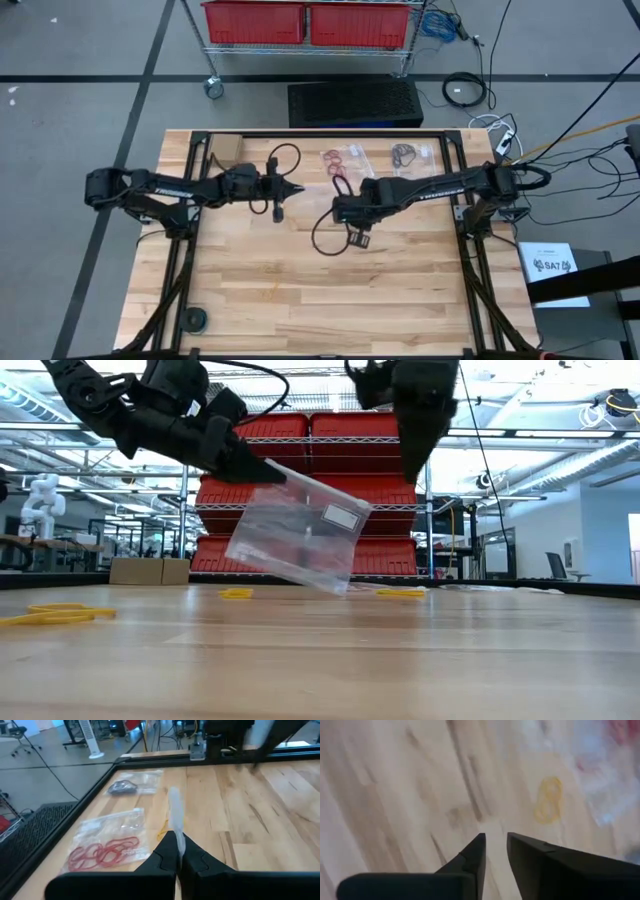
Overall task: Sort rubber bands
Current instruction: Open the top left transparent zip lock bag, then put the top right yellow rubber band into the top left transparent zip lock bag
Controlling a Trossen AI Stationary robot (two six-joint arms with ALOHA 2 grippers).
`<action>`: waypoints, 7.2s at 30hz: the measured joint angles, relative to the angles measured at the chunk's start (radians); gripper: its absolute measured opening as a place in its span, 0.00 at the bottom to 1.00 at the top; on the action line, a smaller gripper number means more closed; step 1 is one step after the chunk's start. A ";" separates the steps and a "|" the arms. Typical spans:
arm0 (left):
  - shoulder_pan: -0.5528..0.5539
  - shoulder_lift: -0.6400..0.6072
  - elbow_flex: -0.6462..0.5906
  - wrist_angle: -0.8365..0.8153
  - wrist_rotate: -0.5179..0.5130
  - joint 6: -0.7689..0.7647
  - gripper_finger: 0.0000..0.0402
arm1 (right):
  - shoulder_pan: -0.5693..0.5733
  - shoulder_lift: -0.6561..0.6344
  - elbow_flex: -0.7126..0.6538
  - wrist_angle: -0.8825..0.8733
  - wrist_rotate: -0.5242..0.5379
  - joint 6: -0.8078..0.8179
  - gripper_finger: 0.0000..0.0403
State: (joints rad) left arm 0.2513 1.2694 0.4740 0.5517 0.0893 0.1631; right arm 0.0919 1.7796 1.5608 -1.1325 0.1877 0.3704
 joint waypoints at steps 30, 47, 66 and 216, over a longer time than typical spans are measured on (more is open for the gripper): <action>0.002 0.002 0.000 -0.010 0.083 0.000 0.00 | -0.107 -0.014 -0.062 0.510 0.088 -0.321 0.00; 0.002 0.003 0.000 -0.002 0.093 0.000 0.00 | -0.152 0.035 -0.097 0.613 0.105 -0.363 0.00; 0.002 0.003 0.000 0.000 0.117 0.000 0.00 | -0.158 0.076 -0.097 0.616 0.071 -0.356 0.00; -0.110 0.158 0.018 0.198 0.104 -0.079 0.00 | -0.088 -0.171 -0.570 1.194 -0.116 0.010 0.07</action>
State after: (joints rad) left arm 0.1416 1.4277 0.4915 0.7498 0.1929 0.0845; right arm 0.0039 1.6083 0.9913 0.0618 0.0722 0.3800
